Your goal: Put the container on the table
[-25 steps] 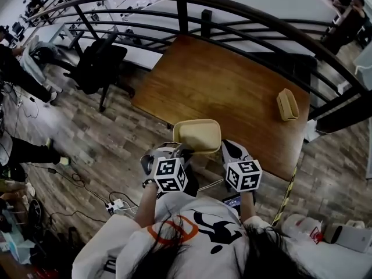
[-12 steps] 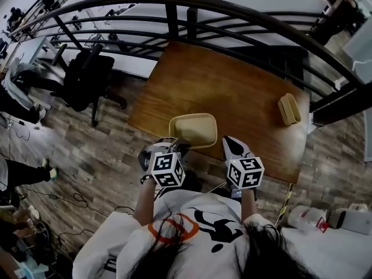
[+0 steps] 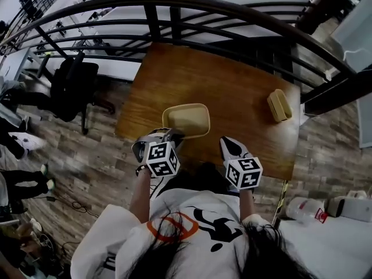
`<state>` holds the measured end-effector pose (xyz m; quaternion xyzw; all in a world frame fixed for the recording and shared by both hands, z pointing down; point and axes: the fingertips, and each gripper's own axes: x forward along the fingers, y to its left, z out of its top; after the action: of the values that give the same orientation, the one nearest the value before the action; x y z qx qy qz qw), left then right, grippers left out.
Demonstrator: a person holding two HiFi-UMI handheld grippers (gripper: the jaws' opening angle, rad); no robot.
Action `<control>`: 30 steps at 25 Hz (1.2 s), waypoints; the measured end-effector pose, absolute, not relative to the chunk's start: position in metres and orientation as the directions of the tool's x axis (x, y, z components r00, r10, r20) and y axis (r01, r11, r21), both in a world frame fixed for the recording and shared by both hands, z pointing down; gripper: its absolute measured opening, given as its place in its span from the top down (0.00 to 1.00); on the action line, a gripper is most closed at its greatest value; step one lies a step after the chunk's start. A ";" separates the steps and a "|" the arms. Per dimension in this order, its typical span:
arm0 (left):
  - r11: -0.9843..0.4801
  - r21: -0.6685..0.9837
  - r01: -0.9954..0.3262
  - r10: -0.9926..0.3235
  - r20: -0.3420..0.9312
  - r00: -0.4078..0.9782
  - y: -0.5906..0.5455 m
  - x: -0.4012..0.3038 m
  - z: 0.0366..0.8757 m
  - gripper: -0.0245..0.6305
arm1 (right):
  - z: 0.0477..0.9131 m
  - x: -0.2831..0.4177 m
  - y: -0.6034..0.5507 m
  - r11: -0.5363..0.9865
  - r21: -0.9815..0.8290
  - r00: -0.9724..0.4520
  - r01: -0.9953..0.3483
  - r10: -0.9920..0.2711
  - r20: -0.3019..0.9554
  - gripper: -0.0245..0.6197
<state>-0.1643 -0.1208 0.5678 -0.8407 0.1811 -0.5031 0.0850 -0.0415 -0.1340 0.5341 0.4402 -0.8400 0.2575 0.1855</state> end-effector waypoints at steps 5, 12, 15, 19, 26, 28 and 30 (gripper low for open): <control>-0.921 -0.323 -0.216 -0.388 0.812 0.436 -0.172 -0.143 0.569 0.96 | 0.533 -0.020 -0.165 0.485 -0.270 -0.548 -0.832 -0.640 0.539 0.93; -0.931 -0.316 -0.182 -0.365 0.828 0.426 -0.242 -0.113 0.590 0.96 | 0.536 0.012 -0.188 0.481 -0.279 -0.549 -0.831 -0.631 0.548 0.93; -0.935 -0.313 -0.165 -0.354 0.839 0.412 -0.279 -0.105 0.608 0.96 | 0.545 0.024 -0.197 0.464 -0.289 -0.541 -0.837 -0.626 0.561 0.93; -0.935 -0.301 -0.188 -0.351 0.864 0.362 -0.323 -0.111 0.636 0.96 | 0.551 0.037 -0.201 0.442 -0.296 -0.528 -0.847 -0.625 0.575 0.93; -0.942 -0.233 -0.243 -0.297 0.915 0.273 -0.375 -0.123 0.687 0.96 | 0.565 0.070 -0.209 0.383 -0.299 -0.484 -0.874 -0.631 0.607 0.93; -0.939 -0.224 -0.262 -0.290 0.924 0.248 -0.383 -0.127 0.697 0.96 | 0.567 0.078 -0.209 0.368 -0.298 -0.472 -0.881 -0.634 0.612 0.93; -0.934 -0.224 -0.279 -0.290 0.930 0.227 -0.387 -0.130 0.703 0.96 | 0.568 0.085 -0.208 0.352 -0.295 -0.459 -0.888 -0.639 0.618 0.93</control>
<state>-0.1301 -0.3867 0.7032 -0.7833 0.1815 -0.5945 0.0049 0.0850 -0.2077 0.5684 0.4790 -0.7968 0.3073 0.2030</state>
